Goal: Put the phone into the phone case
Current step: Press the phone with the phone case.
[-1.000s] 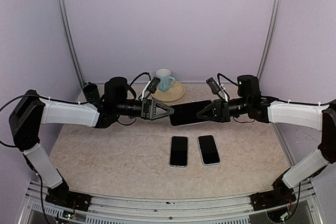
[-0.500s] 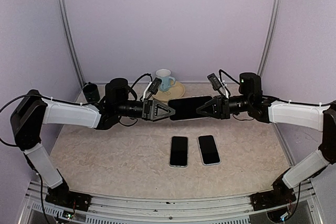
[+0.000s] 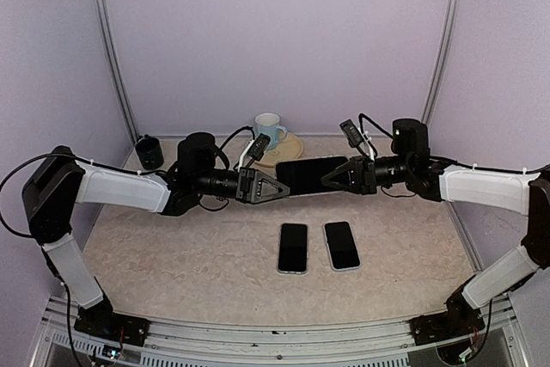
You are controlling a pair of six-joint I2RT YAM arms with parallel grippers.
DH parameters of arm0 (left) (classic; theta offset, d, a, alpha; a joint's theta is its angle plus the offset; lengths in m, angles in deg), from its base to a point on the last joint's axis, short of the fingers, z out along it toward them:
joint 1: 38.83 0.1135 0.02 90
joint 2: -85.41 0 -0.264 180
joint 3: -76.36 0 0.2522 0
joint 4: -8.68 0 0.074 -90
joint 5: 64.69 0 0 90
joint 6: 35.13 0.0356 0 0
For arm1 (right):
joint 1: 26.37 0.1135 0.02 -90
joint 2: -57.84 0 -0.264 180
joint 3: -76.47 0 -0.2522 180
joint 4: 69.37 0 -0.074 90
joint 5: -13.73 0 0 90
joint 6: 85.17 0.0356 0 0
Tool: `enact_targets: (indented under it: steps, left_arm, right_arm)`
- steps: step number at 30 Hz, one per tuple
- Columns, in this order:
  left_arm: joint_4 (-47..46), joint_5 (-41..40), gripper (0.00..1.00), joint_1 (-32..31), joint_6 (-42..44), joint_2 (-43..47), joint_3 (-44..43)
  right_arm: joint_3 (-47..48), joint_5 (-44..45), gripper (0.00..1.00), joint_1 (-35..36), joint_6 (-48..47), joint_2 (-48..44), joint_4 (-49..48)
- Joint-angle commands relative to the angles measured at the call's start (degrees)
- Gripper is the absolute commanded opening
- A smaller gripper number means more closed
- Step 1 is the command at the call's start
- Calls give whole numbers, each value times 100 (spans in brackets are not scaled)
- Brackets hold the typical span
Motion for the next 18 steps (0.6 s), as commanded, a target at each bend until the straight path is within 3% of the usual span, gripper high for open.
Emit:
enact_targets:
  steps: [1,4,11,18]
  left_arm:
    - [-184,95,11,-76,8,-88,-149]
    - [-196,88,0,-83,-23,-115,-179]
    - [-201,32,0,-81,18,-74,-141]
    - [270,-279,49,-14,478,182,-67]
  right_arm:
    - [114,124,2,-48,-184,-122,-101]
    - [121,209,2,-43,-293,-155,9]
    - [122,288,2,-44,-425,-212,106]
    - [106,154,2,-46,-313,-291,-11]
